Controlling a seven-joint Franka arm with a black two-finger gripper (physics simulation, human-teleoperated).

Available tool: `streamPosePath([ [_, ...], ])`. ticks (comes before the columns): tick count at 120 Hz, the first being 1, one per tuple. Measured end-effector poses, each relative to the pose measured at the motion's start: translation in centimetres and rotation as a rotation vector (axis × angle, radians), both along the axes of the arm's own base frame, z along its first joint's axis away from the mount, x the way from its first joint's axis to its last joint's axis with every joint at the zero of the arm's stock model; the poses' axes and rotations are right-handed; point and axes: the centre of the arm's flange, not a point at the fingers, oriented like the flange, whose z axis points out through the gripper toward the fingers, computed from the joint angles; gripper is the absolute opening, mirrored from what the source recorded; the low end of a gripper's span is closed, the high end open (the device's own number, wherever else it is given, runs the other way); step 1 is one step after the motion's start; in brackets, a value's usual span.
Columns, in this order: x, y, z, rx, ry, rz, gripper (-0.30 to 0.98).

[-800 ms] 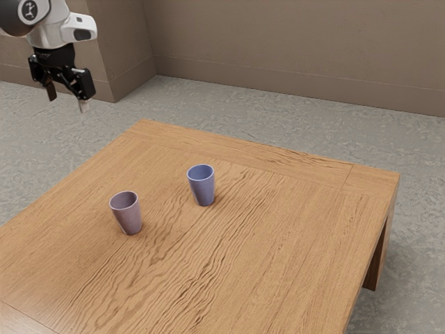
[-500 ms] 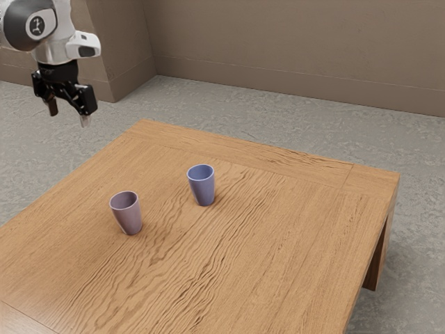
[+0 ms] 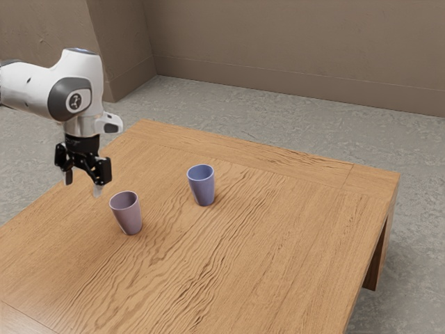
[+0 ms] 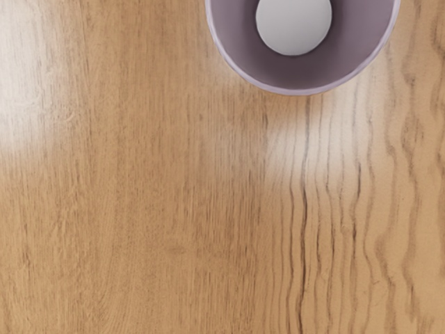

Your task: Place the right cup onto the left cup

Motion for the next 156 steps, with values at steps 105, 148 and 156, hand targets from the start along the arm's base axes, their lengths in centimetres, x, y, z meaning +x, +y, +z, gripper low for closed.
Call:
streamPosePath([
  [105, 5.0, 3.0, -8.8, -0.029, -0.158, 0.071, 0.69],
  [148, 6.3, 3.2, -11.9, -0.027, -0.185, 0.066, 0.68],
  [156, 6.4, 3.2, -11.9, -0.027, -0.193, 0.066, 0.58],
])
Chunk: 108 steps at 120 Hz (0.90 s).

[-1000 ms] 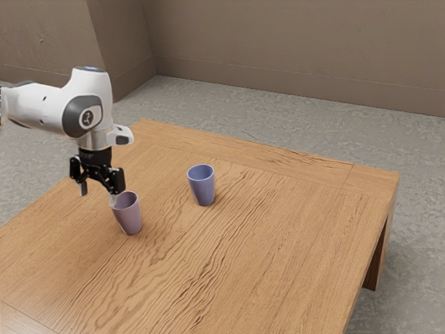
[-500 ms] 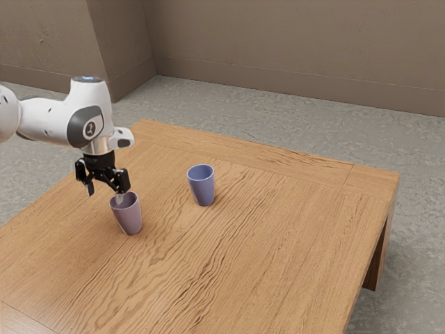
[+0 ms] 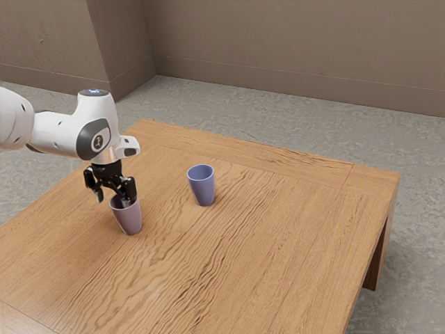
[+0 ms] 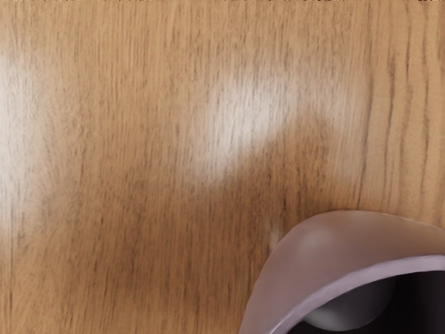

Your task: Place the right cup onto the left cup

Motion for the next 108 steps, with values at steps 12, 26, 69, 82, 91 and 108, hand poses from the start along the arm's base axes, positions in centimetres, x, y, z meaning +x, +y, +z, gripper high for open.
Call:
streamPosePath([
  [12, 0.3, 0.0, 0.4, 0.004, -0.015, -0.003, 0.31],
  [26, 0.6, -0.5, 0.5, 0.006, -0.023, -0.015, 0.10],
  [69, 0.8, -1.1, 0.7, 0.004, -0.032, -0.020, -0.07],
  [82, 1.0, -1.3, 1.6, 0.006, -0.049, -0.023, -0.09],
  [91, 1.2, -1.9, 2.9, 0.008, -0.067, -0.031, -0.09],
  [108, 3.5, -5.0, 7.4, 0.006, -0.126, -0.071, -0.10],
])
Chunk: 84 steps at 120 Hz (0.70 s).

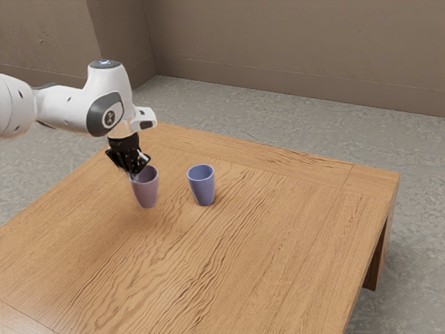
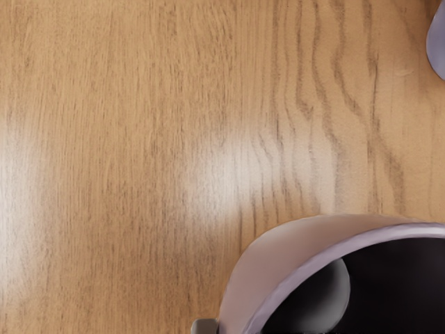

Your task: Place the right cup onto the left cup

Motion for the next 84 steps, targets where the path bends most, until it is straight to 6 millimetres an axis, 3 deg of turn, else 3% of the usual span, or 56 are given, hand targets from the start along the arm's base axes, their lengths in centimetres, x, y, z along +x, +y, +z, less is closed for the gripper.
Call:
streamPosePath([
  [14, 2.1, -2.0, 4.2, -0.019, -0.054, -0.010, -0.10],
  [34, 4.0, -4.1, 7.4, -0.045, -0.075, -0.015, -0.10],
  [57, 6.5, -7.0, 7.7, -0.079, -0.058, -0.026, -0.10],
  [84, 9.0, -8.4, 6.3, -0.096, -0.045, -0.028, -0.10],
])
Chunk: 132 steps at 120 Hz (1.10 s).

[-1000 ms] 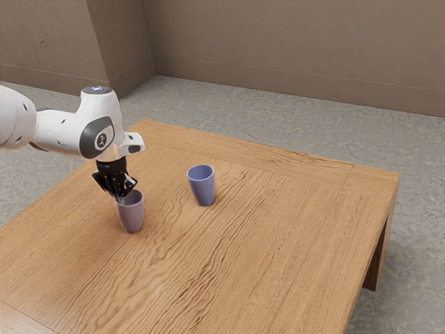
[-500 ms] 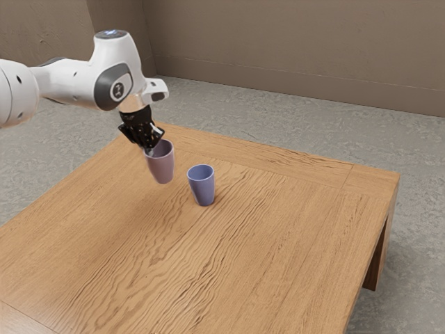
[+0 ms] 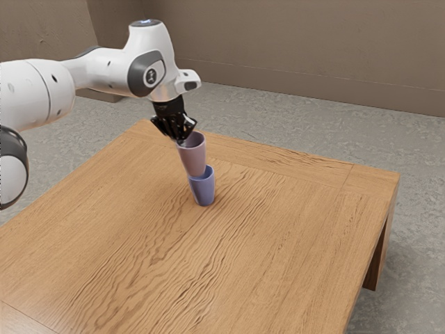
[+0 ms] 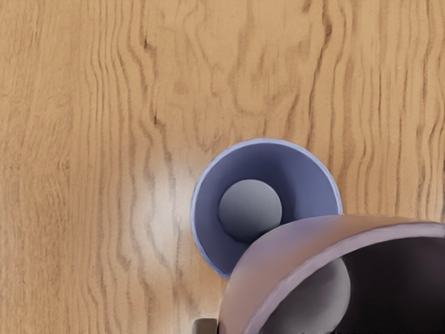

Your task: Place the right cup onto the left cup

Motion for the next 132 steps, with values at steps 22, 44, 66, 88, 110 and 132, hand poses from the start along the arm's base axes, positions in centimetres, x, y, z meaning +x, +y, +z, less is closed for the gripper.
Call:
streamPosePath([
  [22, 1.1, -0.5, -0.8, -0.007, 0.002, 0.002, -0.10],
  [44, 1.8, 0.2, -1.3, -0.006, 0.003, 0.018, -0.10],
  [66, 2.5, 1.1, -1.9, -0.002, -0.002, 0.031, -0.10],
  [88, 3.0, 1.1, -3.2, -0.005, 0.007, 0.030, -0.10],
  [110, 3.3, 1.0, -4.8, -0.011, 0.021, 0.030, -0.10],
  [132, 3.2, 1.2, -4.6, -0.017, 0.016, 0.036, 0.28],
])
